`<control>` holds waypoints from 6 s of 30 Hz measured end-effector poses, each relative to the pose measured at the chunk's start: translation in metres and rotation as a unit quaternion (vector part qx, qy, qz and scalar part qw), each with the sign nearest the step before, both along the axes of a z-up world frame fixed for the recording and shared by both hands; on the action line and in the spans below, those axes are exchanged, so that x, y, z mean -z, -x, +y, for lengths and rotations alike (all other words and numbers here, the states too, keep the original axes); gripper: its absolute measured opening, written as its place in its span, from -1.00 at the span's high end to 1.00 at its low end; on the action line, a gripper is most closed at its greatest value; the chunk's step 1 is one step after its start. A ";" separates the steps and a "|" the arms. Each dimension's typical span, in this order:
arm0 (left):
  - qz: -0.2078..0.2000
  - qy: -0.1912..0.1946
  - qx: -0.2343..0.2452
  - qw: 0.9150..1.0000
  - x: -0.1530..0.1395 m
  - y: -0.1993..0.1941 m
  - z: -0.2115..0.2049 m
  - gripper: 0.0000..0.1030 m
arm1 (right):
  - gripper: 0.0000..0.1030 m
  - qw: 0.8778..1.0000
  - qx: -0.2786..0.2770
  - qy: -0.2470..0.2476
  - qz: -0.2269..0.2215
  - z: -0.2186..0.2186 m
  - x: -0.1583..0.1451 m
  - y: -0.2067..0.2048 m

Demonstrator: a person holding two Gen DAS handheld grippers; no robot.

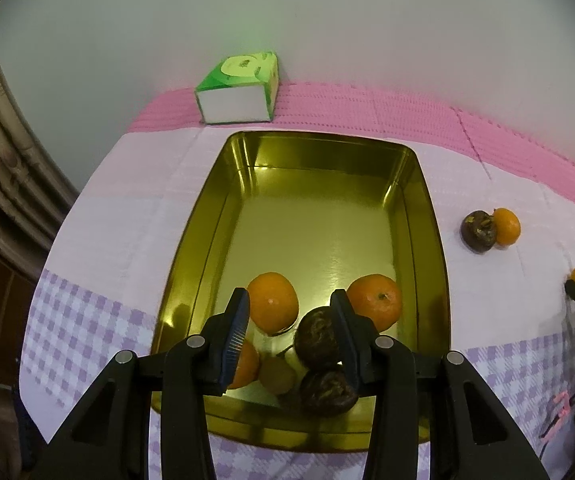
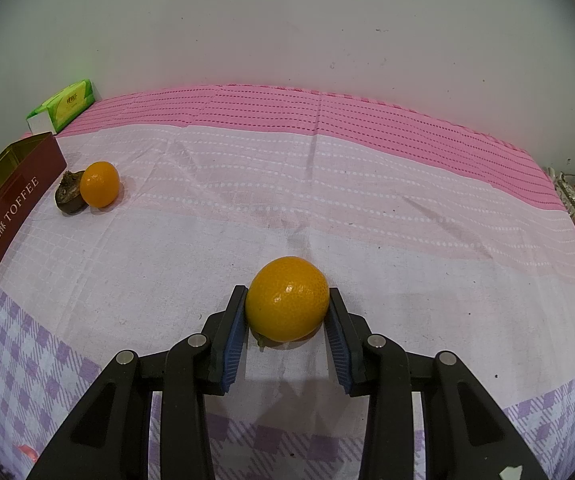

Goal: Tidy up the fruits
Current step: 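Carry the dark brown fruit into the tin tray and open the left gripper, then carry the yellow-orange fruit into the tin tray and open the right gripper, then move the right gripper to the orange beside the dark fruit and grasp it, then grasp the last dark brown fruit with the left gripper while the right gripper holds the orange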

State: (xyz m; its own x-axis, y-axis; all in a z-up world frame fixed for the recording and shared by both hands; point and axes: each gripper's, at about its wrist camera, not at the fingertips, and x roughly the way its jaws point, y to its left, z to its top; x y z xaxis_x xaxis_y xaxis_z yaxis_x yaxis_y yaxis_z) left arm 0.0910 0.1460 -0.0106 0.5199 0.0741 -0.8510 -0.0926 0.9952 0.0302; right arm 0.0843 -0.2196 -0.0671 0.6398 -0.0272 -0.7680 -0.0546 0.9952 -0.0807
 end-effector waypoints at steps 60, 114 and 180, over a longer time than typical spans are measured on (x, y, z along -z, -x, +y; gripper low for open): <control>-0.047 -0.013 -0.108 0.993 -0.040 0.062 0.092 -0.63 | 0.34 0.975 -0.218 -0.052 -0.016 0.204 -0.075 0.025; -0.032 -0.013 -0.125 0.992 -0.030 0.060 0.104 -0.71 | 0.18 0.959 -0.278 -0.050 0.002 0.277 -0.061 0.023; -0.025 0.007 0.134 0.991 -0.018 -0.034 -0.136 -0.71 | 0.35 0.999 -0.048 -0.010 0.000 0.022 -0.002 -0.029</control>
State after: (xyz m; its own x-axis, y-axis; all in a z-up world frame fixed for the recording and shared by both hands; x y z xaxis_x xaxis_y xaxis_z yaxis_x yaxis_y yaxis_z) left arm 0.1249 0.0103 0.0072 0.5606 -0.0833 -0.8239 0.1744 0.9845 0.0191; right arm 0.1135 -0.1981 -0.0648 0.6387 0.0495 -0.7678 -0.1494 0.9869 -0.0607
